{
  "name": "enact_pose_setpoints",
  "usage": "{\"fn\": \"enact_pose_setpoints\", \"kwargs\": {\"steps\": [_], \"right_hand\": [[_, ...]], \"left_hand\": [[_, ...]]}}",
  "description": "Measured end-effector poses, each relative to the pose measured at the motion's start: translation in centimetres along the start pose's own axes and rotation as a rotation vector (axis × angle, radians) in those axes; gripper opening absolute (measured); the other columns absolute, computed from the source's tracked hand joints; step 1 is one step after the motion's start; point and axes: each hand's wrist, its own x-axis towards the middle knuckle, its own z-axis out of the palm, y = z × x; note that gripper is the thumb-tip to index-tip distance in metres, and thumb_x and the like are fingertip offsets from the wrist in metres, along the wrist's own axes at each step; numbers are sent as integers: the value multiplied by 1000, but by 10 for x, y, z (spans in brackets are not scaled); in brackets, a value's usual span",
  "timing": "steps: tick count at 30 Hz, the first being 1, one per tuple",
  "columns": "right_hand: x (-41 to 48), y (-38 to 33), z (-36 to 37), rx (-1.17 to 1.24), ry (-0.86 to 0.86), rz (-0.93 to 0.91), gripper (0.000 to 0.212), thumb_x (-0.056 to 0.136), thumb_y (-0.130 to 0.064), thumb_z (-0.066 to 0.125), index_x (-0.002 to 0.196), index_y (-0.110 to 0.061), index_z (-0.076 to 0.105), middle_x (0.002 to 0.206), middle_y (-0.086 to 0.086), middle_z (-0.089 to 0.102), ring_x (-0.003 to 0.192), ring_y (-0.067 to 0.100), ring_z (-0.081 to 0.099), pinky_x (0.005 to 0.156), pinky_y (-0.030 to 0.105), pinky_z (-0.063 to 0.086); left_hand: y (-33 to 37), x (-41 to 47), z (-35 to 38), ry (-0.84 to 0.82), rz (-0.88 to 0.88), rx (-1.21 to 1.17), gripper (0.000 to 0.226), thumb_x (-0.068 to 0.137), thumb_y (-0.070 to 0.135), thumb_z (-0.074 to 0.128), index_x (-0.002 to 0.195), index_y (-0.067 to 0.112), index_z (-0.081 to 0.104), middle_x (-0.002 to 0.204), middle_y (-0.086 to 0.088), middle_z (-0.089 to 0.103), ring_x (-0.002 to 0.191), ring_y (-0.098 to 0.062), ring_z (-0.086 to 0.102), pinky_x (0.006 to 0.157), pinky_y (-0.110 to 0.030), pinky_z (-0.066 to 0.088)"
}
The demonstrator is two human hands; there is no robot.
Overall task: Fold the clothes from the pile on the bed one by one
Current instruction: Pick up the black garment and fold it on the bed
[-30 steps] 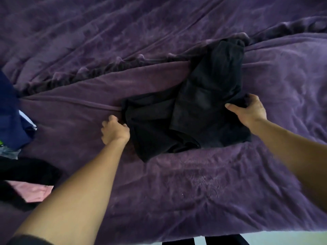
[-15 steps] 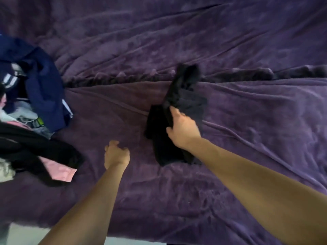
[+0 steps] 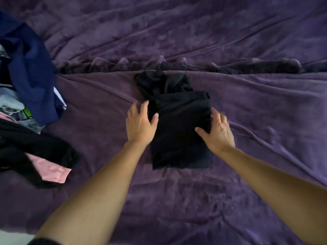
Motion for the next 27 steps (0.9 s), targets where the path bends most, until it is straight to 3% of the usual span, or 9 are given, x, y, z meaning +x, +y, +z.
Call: {"fn": "enact_pose_setpoints", "kwargs": {"steps": [2,4,7,11,15,19,24,27], "right_hand": [[0,9,13,125,-34,101,87,82,-46,69,150,-23,19,147,3,39,128,29,46,95,42,44],[-4,15,30,193,-36,156,82,81,-45,71,146,-20,28,141,4,45,125,29,49,99,41,42],[-1,16,45,380,-43,273,74,75,-46,76,135,-20,41,129,1,54,118,25,54,100,41,45],[1,16,46,499,-41,293,58,75,-38,79,120,-19,47,113,-2,62,107,22,59,94,43,50],[-22,13,34,443,25,173,39,82,-29,74,108,-19,48,93,-11,62,88,14,60,81,35,53],[-58,19,13,438,36,75,34,82,-26,73,106,-25,48,91,-14,65,88,12,63,78,35,53],[-89,47,-37,531,13,92,35,76,-21,80,91,-35,51,86,-14,65,83,0,60,70,21,44],[-104,73,-75,606,0,141,35,75,-15,81,103,-21,61,94,-3,70,86,10,65,77,25,50]], "left_hand": [[11,34,1,-84,19,-52,85,78,62,62,148,31,25,155,-16,19,140,-34,23,108,-48,30],[21,66,4,-267,-88,-147,112,63,75,66,150,37,7,159,-12,7,145,-32,11,113,-51,23],[37,84,16,-397,-104,-47,122,57,78,67,151,32,4,156,-9,18,143,-30,19,112,-52,26],[51,82,19,-323,65,63,103,67,61,74,147,18,26,145,-8,41,132,-30,37,106,-44,35],[56,89,4,-606,-34,-66,78,54,44,81,122,16,53,120,-2,58,112,-25,56,97,-41,47],[68,65,-16,-774,-152,-93,51,70,34,72,113,14,52,111,-2,56,102,-22,54,94,-39,47],[94,11,-30,-857,-379,-432,7,74,23,57,71,17,59,91,-10,65,82,-24,58,80,-34,43],[127,-18,-35,-895,-442,-530,11,77,20,55,70,15,62,80,-10,65,74,-24,58,72,-33,42]]}}
